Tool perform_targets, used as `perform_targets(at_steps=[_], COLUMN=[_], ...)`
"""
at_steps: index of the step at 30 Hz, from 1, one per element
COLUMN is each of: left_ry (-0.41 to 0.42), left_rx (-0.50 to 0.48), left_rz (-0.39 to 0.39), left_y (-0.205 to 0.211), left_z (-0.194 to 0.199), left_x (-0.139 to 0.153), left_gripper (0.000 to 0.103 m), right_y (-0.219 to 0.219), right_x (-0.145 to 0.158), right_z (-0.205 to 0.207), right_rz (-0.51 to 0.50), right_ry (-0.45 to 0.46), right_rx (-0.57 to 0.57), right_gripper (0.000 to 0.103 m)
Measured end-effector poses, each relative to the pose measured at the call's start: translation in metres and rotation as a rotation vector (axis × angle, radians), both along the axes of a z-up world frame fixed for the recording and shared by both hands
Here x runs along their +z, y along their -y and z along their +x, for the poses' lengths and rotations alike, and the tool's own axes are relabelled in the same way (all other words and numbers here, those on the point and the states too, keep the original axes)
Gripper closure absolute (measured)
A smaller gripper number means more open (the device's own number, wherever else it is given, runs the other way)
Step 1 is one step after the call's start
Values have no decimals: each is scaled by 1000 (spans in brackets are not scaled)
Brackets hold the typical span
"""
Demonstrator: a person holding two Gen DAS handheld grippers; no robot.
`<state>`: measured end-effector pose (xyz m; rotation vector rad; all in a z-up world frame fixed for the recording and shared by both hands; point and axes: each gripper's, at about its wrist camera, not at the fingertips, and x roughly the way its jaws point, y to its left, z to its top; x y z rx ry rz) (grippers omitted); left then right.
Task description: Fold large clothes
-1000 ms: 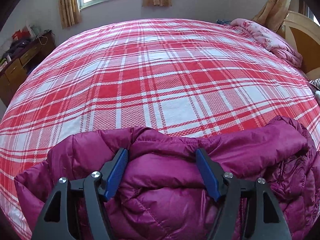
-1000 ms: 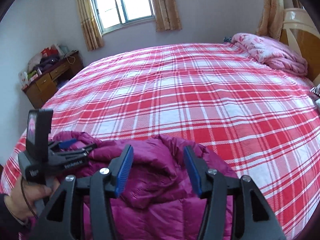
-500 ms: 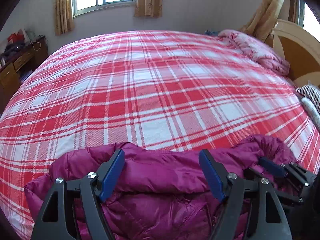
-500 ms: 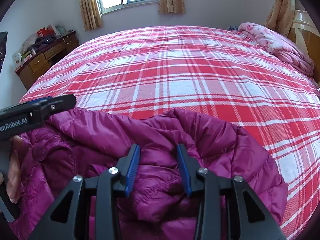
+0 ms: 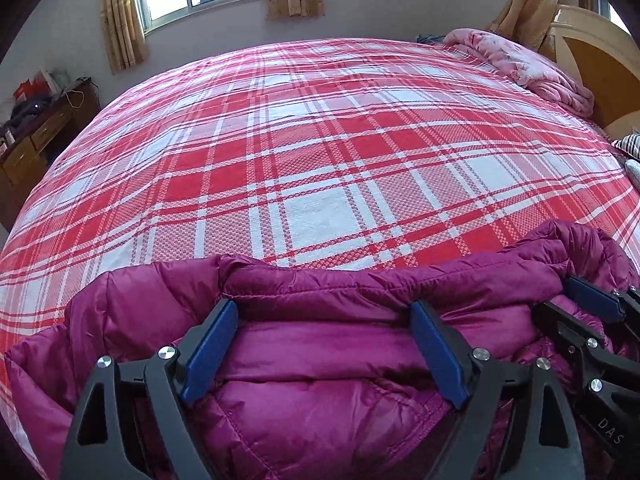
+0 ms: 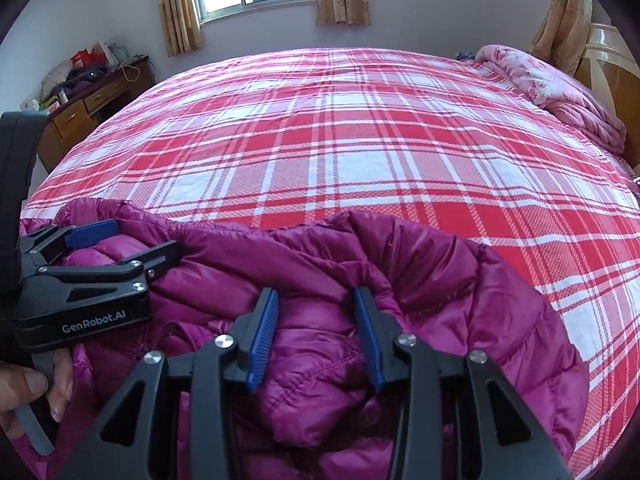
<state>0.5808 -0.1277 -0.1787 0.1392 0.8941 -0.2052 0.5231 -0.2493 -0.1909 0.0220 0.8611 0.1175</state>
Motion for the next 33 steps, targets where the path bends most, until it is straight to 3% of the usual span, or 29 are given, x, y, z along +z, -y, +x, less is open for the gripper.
perform_targets(at_steps=[33], left_ry=[-1], left_rx=[3], left_rz=[-1], left_y=[0], left_z=[3], left_x=[-2], left_gripper=[11], right_y=[-11], right_x=[-5], right_z=[3], right_rz=[-85], right_ry=[-10], right_rx=[-13], right_gripper=[60])
